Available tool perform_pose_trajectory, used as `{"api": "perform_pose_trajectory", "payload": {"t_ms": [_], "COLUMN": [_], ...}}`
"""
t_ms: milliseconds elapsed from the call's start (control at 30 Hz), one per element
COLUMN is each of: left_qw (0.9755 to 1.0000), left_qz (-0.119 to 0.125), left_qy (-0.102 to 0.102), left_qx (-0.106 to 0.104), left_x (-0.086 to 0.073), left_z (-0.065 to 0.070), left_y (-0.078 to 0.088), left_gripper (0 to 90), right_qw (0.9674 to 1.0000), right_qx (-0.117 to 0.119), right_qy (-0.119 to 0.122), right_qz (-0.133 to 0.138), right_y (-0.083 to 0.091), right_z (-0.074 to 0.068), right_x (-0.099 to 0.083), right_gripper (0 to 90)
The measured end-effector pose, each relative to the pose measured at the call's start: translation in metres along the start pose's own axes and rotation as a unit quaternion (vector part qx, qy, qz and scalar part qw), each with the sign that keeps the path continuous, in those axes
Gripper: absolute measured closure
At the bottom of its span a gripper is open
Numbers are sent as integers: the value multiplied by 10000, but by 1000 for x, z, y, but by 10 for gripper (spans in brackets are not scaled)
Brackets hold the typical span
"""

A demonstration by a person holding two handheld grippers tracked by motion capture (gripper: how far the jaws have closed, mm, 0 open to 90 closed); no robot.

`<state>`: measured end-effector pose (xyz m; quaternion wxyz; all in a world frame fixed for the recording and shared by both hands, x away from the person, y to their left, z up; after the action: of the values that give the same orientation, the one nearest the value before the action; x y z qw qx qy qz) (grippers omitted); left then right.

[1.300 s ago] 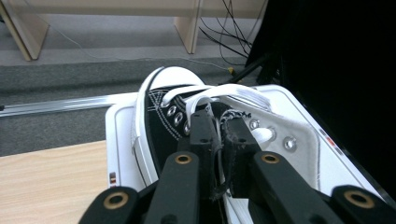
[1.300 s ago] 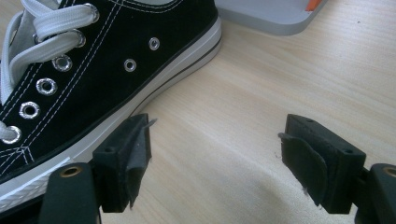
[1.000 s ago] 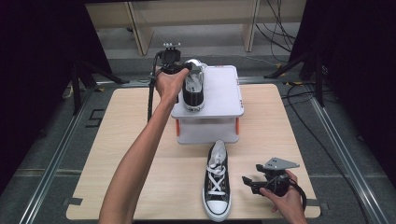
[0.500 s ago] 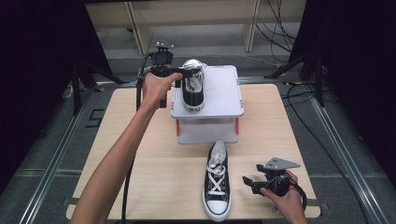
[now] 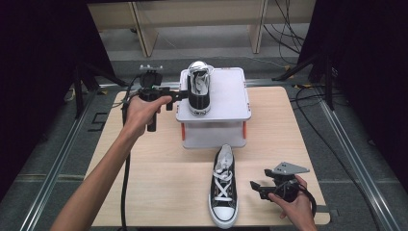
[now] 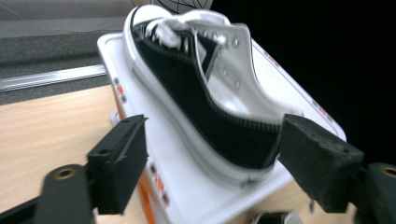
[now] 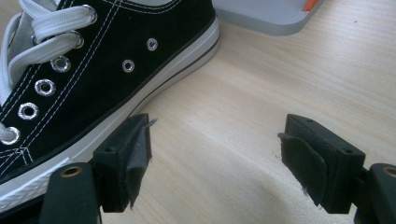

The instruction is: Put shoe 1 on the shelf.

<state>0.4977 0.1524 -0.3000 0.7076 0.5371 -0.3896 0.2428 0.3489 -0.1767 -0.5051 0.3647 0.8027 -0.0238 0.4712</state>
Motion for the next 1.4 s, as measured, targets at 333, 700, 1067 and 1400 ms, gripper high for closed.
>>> {"api": "perform_pose_trajectory", "payload": {"t_ms": [333, 700, 1067, 1400], "left_qw": [9995, 9991, 9999, 9997], "left_qz": [202, 354, 58, 76], "left_qy": [-64, -153, 89, 99], "left_qx": [-217, -172, 75, 205], "left_x": [-63, -140, -223, -266], "left_z": [-17, -43, -75, -86], "left_y": [43, 62, 54, 61], "left_gripper": [154, 152, 153, 153], "right_qw": [10000, 10000, 9999, 9999], "right_qx": [2, 23, 42, 114], "right_qy": [70, -54, 7, -65], "right_qz": [20, 71, 93, 27], "right_y": [0, 3, 1, 4], "right_z": [1, -1, -1, -1], "right_x": [0, 0, 1, 0], "right_gripper": [255, 266, 268, 267]}}
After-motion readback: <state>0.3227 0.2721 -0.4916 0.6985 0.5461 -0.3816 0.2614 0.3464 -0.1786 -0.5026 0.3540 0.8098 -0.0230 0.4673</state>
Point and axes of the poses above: each handheld gripper's, and its own axes: y roughly backward along the jaws, x roughly out of its top, z roughly to its right, the point moved 6 cm from there along -y, roughly forward along the jaws, and after that the axes turned 14 degrees about x, right-handed, at the moved point
